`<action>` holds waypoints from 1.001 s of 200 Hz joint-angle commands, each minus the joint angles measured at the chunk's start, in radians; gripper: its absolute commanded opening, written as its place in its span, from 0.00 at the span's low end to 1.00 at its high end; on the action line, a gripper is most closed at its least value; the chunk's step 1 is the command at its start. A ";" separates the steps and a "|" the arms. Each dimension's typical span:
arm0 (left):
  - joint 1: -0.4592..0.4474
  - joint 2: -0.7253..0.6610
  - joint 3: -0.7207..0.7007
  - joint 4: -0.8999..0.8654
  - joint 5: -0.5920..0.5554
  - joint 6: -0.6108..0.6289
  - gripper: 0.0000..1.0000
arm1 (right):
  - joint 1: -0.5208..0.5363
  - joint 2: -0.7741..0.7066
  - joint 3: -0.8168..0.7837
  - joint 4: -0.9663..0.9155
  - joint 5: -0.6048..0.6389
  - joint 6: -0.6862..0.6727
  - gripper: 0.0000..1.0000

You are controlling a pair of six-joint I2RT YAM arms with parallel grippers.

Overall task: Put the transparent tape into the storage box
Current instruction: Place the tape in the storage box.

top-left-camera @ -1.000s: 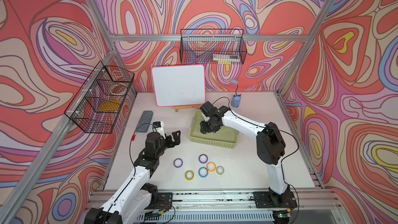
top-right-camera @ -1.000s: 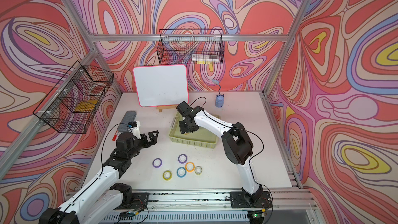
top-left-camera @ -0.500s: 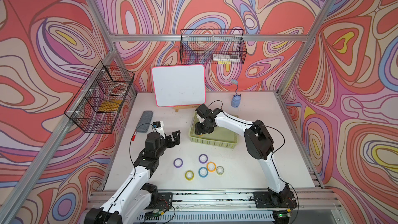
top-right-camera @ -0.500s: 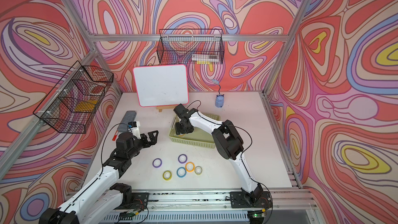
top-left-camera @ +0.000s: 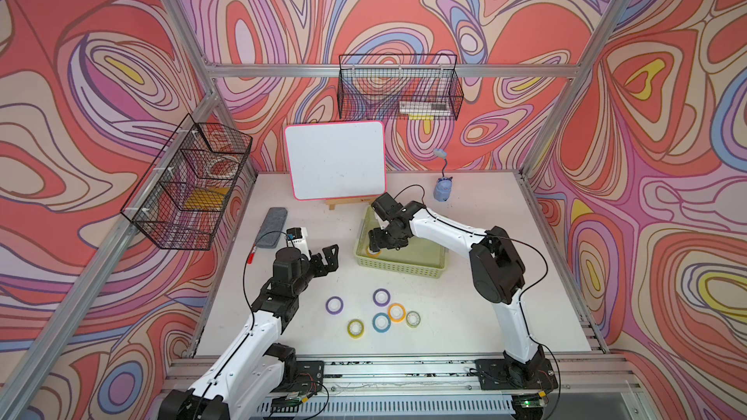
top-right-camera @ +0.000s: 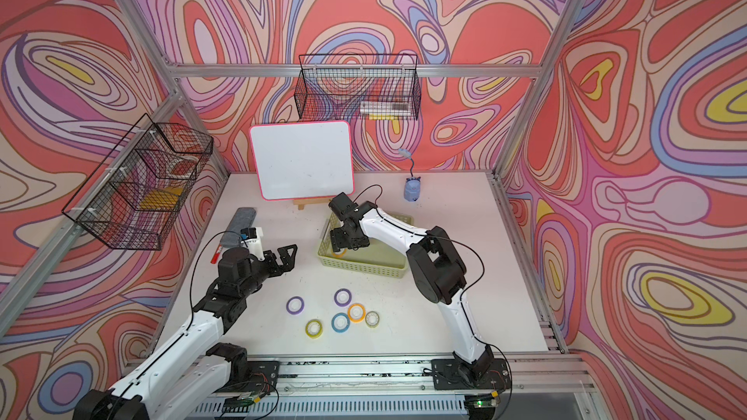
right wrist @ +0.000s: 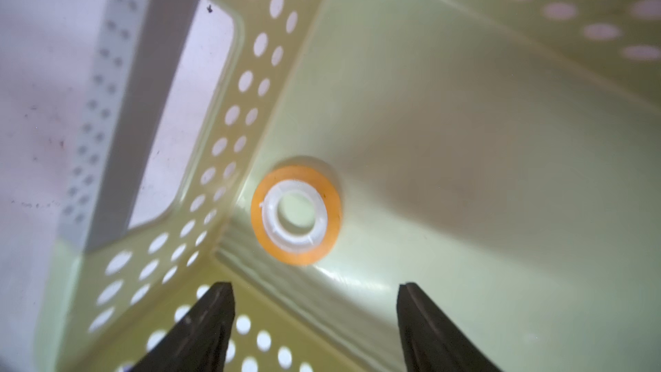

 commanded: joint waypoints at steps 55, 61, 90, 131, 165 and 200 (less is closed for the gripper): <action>-0.002 -0.005 -0.009 -0.012 -0.027 0.028 1.00 | 0.130 -0.390 -0.296 -0.052 0.146 -0.069 0.76; -0.003 -0.005 -0.009 -0.013 -0.026 0.028 0.99 | 0.149 -0.411 -0.322 -0.052 0.148 -0.071 0.76; -0.003 -0.003 -0.009 -0.013 -0.029 0.028 0.99 | 0.224 -0.497 -0.445 -0.049 0.147 -0.075 0.76; -0.003 -0.003 -0.009 -0.012 -0.027 0.026 0.99 | 0.294 -0.530 -0.581 -0.049 0.142 -0.069 0.76; -0.003 -0.002 -0.009 -0.015 -0.030 0.027 0.99 | 0.339 -0.489 -0.623 -0.054 0.165 -0.071 0.76; -0.003 -0.005 -0.009 -0.017 -0.033 0.028 0.99 | 0.352 -0.454 -0.642 -0.024 0.150 -0.104 0.76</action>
